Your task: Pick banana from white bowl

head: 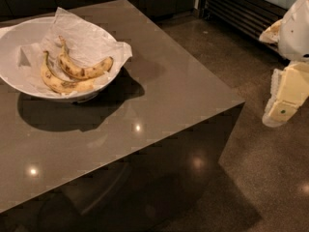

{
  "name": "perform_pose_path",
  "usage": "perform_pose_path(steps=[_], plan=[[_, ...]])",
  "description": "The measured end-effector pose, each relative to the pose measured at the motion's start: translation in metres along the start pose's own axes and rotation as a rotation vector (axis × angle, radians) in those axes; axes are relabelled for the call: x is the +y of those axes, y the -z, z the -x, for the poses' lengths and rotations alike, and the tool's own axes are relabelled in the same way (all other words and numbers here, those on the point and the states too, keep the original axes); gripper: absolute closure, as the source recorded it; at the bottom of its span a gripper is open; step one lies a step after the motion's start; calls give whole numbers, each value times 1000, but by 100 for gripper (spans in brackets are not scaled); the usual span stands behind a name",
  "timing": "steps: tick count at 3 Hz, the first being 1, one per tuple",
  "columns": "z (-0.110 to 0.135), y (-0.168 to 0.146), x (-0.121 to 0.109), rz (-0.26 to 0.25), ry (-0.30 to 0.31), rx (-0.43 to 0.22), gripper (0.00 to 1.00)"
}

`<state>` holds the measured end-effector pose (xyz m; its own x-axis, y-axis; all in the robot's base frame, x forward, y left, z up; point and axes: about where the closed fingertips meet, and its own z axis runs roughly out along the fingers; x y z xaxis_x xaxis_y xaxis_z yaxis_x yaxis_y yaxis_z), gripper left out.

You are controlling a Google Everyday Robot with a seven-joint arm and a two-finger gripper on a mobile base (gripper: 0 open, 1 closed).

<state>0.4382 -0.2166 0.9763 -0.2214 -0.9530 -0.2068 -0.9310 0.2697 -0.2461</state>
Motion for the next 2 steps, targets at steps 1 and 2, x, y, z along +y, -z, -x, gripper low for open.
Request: perform_pose_path(steps=[1,2], plan=[[0,0,0,0,0,0,0],[6,1,-5,13,-12,-21,0]])
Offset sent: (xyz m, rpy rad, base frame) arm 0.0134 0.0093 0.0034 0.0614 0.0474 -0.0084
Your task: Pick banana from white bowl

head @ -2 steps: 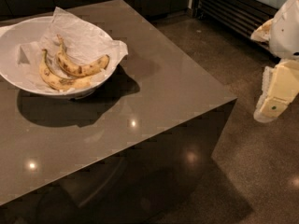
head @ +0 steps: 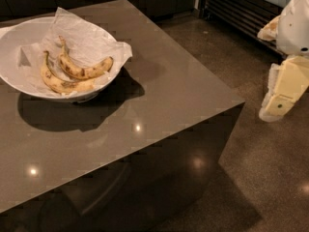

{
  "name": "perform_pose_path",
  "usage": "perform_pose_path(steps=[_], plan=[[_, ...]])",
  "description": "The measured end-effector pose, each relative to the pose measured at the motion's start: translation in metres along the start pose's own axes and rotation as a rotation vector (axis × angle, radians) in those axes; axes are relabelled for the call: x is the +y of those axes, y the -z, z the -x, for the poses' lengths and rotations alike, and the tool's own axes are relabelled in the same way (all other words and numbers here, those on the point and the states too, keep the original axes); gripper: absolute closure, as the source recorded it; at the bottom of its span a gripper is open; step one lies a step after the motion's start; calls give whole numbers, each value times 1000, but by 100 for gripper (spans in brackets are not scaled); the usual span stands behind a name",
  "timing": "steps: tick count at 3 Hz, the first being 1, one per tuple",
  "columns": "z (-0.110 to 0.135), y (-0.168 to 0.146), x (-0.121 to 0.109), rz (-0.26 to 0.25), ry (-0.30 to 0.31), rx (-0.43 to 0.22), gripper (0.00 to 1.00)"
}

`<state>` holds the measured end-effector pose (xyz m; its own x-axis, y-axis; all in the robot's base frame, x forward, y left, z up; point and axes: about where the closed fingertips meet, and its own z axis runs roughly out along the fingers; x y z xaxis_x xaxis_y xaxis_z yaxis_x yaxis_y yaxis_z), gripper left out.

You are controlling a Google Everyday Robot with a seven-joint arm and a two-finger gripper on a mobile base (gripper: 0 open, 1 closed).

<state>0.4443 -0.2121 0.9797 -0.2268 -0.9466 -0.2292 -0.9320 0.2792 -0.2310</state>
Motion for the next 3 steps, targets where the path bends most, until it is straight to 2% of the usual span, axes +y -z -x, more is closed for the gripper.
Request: perform_pose_path(steps=[1,2,3], plan=[[15,-7,-13,38,-15,-2,0],[43,-26,-23,88,25,20,0],[47,-26,-26,73,29,8,0]])
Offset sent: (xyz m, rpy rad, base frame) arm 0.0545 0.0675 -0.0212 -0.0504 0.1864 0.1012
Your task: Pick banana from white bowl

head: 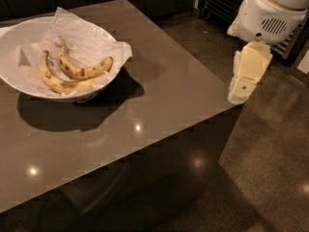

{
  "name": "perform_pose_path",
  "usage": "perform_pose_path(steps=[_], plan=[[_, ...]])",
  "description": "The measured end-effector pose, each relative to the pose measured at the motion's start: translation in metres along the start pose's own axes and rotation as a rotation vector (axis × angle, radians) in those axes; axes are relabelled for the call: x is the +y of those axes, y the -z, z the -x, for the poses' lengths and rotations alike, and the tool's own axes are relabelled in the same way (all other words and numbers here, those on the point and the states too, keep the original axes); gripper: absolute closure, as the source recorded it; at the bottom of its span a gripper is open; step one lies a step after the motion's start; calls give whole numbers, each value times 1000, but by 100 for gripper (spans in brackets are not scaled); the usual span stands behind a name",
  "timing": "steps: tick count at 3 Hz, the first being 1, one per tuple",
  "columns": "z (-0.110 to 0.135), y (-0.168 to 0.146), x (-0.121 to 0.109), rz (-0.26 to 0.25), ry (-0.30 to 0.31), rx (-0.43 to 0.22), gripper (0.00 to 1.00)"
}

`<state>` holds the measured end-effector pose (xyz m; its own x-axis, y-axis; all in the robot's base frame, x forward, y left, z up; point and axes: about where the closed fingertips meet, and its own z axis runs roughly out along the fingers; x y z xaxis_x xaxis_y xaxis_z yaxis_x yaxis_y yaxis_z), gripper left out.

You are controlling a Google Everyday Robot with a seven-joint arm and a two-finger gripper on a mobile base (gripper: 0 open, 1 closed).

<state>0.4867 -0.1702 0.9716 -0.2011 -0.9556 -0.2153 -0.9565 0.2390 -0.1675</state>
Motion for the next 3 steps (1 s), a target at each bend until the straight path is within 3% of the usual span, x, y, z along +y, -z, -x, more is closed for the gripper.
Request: perform_pose_path(steps=[1,2,3], plan=[[13,0,-3,-6,-28,-59,0],[56,-1,-7,0,16,-76,0],[107,-4,-14,-8,77,-42,0]])
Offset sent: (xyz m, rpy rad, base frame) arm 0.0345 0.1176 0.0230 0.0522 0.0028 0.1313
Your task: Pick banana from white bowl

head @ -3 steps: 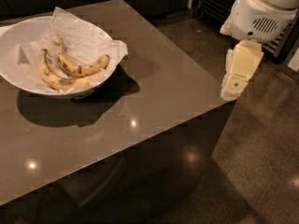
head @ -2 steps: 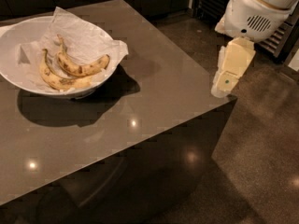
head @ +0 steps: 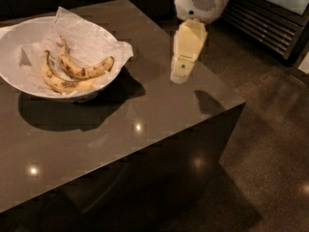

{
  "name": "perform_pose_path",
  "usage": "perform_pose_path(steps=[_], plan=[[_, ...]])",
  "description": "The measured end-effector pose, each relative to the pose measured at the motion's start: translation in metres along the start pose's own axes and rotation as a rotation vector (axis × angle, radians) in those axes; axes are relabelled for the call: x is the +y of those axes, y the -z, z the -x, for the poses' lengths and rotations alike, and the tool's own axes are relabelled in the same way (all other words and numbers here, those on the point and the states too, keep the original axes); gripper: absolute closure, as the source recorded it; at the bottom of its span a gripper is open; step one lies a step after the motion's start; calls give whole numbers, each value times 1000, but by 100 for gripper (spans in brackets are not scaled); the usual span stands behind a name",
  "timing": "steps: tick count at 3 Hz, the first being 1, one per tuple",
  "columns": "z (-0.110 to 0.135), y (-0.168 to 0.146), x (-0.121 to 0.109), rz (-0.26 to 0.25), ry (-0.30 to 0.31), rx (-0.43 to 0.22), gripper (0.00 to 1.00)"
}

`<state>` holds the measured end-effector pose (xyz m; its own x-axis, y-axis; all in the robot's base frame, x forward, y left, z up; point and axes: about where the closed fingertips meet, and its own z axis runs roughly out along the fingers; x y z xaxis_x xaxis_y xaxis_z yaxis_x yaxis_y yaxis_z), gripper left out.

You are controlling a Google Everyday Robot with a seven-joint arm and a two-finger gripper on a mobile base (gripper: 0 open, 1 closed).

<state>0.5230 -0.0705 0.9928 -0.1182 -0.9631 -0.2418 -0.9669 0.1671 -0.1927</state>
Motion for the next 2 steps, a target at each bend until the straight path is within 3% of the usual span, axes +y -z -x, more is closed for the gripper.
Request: perform_pose_path(steps=[2], plan=[[19,-4,-7,-31,23,-36,0]])
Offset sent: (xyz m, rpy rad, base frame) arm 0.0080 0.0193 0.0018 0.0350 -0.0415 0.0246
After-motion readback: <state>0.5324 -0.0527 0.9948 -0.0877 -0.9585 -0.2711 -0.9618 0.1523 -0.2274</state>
